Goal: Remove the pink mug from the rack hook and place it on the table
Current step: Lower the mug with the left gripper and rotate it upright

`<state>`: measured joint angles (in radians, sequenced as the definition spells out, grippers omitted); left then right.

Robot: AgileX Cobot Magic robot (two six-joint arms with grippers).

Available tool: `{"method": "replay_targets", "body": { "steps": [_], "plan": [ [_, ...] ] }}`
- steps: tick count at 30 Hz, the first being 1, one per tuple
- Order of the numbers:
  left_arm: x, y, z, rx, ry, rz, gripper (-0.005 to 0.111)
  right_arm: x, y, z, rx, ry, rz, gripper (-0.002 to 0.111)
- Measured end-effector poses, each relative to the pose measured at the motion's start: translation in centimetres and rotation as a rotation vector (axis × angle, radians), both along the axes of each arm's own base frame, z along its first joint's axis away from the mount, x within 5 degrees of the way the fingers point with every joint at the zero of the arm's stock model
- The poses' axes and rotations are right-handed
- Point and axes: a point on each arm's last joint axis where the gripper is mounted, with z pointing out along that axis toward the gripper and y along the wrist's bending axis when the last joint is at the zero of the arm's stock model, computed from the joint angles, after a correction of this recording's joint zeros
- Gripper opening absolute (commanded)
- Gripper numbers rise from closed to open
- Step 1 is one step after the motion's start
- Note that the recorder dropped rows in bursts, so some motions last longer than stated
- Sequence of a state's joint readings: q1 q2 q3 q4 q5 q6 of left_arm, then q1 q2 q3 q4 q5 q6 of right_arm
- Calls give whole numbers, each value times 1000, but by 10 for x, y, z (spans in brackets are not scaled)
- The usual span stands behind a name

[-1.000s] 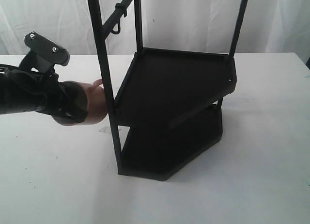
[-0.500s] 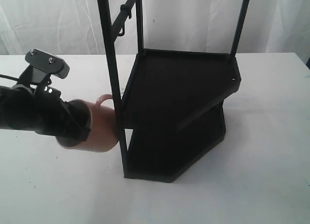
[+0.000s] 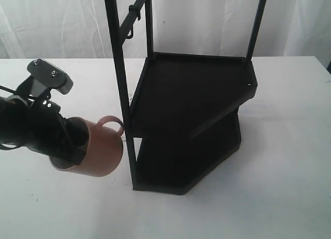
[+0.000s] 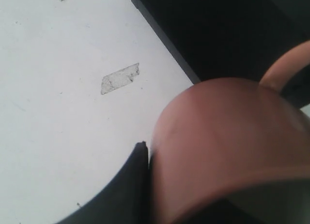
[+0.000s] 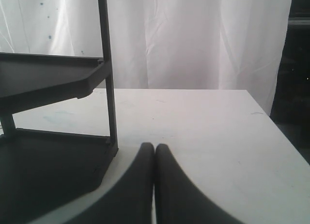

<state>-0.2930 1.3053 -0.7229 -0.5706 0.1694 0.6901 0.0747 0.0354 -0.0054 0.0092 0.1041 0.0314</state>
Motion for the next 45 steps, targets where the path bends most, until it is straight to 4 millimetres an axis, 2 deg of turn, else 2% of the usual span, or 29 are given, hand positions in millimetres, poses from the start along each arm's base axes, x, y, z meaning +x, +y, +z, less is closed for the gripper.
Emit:
{"method": "replay_targets", "body": {
  "steps": [5,14,16,18,20,23,26,29,35,40,45],
  "plan": [
    [0,5,-2,41,20,12,0,0,0,0,0,0,0,0],
    [-5,25,-10,190,150,193,0,0,0,0,0,0,0,0],
    [-5,26,-6,208,190,201,0,0,0,0,0,0,0,0],
    [0,25,10,221,215,204,0,0,0,0,0,0,0,0],
    [11,22,33,216,201,208,0,0,0,0,0,0,0,0],
    [29,17,43,220,212,208,0,0,0,0,0,0,0,0],
    [55,10,26,253,291,203,0,0,0,0,0,0,0,0],
    [72,5,15,258,319,204,0,0,0,0,0,0,0,0],
    [101,-4,10,242,300,207,0,0,0,0,0,0,0,0],
    [119,-10,6,228,293,210,0,0,0,0,0,0,0,0],
    [131,-14,-7,235,320,209,0,0,0,0,0,0,0,0]
  ]
}}
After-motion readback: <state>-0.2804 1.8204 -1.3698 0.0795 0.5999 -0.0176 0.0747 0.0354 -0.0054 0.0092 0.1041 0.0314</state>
